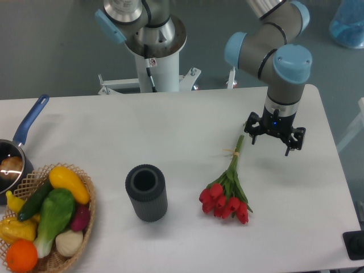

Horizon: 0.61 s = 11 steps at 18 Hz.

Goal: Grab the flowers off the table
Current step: 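Move the open gripper over the green tulip stems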

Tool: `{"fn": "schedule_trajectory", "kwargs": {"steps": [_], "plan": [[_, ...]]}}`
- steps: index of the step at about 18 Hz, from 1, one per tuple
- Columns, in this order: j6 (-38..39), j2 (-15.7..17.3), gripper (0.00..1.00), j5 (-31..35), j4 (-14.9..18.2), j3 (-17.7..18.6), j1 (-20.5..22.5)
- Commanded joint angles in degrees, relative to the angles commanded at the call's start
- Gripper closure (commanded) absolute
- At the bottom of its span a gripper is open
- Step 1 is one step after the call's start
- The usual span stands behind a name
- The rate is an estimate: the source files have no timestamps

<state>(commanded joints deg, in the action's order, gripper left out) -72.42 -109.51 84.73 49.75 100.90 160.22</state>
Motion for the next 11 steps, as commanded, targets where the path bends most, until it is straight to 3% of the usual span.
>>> {"fn": "schedule_trajectory", "kwargs": {"steps": [11], "plan": [[0.70,-0.70,0.00,-0.26,-0.35,0.53,-1.49]]}}
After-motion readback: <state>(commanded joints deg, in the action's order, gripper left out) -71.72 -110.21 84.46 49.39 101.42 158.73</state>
